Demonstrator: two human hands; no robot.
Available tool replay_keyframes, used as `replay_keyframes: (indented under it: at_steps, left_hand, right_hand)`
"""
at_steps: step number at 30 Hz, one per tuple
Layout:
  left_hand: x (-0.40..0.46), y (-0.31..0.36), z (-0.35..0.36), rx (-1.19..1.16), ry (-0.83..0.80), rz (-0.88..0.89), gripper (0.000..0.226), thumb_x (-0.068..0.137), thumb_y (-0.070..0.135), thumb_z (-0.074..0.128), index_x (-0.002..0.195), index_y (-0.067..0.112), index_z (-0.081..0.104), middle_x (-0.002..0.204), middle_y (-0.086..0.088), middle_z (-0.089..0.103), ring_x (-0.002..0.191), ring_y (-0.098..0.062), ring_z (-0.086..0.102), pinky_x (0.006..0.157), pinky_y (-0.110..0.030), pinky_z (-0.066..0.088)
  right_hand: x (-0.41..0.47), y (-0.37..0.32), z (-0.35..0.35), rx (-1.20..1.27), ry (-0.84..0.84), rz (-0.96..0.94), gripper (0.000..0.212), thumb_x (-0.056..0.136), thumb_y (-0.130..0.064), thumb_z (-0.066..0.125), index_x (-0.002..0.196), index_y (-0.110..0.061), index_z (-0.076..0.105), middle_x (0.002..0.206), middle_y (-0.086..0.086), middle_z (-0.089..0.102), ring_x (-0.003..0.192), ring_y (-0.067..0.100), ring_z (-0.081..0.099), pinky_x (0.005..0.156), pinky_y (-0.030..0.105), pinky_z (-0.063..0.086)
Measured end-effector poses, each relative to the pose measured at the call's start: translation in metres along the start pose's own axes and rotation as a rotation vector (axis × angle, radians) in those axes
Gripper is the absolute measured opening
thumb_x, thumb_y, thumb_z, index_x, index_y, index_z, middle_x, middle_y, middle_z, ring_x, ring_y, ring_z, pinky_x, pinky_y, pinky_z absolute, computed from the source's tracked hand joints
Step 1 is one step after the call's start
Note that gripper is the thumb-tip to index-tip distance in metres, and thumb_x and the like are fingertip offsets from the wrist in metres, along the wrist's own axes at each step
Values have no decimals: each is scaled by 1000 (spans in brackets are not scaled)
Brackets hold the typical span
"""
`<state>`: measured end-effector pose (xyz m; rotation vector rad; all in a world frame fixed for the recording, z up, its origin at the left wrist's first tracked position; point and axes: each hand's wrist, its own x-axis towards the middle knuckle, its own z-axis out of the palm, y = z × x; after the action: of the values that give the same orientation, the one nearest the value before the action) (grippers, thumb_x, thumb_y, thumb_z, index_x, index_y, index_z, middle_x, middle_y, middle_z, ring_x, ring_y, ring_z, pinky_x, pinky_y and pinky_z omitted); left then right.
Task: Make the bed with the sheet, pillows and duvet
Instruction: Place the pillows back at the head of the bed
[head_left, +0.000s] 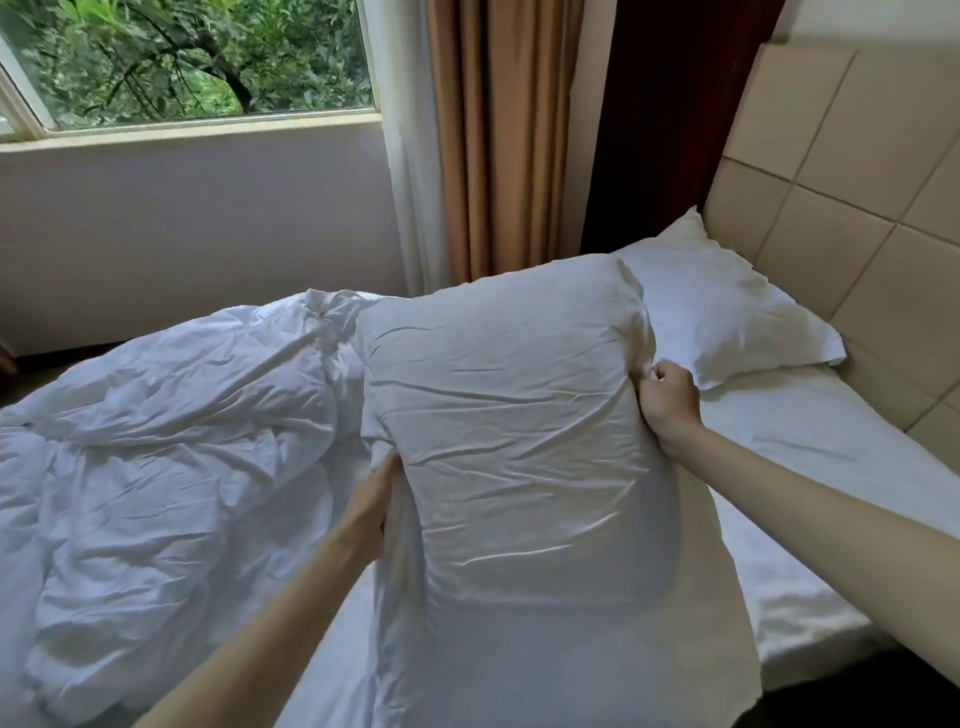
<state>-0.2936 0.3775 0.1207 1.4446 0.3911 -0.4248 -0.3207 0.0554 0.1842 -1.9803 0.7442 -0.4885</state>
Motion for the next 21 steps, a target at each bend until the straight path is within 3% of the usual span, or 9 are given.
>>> replay_keyframes:
  at_steps: [2,9,14,17,21]
  left_hand:
    - [1,-15,41,-33,22,9,72,77,64,62,130,16,55,124,-6,63,110,-25,60,98,-48,48]
    - [-6,-37,181,-56,129,-56,58,92,47,54,134,8,51,130,-14,57,115,-32,56,100,-48,46]
    - [1,-43,252,-34,135,-129,56,92,48,53,134,11,51,129,-12,57,117,-33,54,103,-50,43]
    - [11,-48,277,-52,143,-172,54,86,48,59,127,13,58,123,-11,62,108,-30,59,96,-44,47]
    - [39,-63,302,-122,113,-248,60,74,59,67,116,17,64,110,-3,69,97,-24,64,87,-38,50]
  right_hand:
    - [23,13,-29,-42,-24,-29,32,86,-8,49,64,-17,28,61,2,29,56,17,25,52,38,18]
    - [110,63,-120,-100,-50,-45,34,92,-15,46,63,-16,30,61,3,36,56,17,27,52,37,19]
    - [160,98,-156,-55,-12,25,35,96,-20,45,64,-14,34,62,4,40,58,18,32,55,37,21]
    - [177,118,-163,-13,-7,99,39,96,-26,50,62,-16,33,62,1,39,58,16,31,56,35,21]
    - [191,142,-171,-39,6,193,38,87,-18,57,60,-18,30,60,0,35,57,16,29,52,34,19]
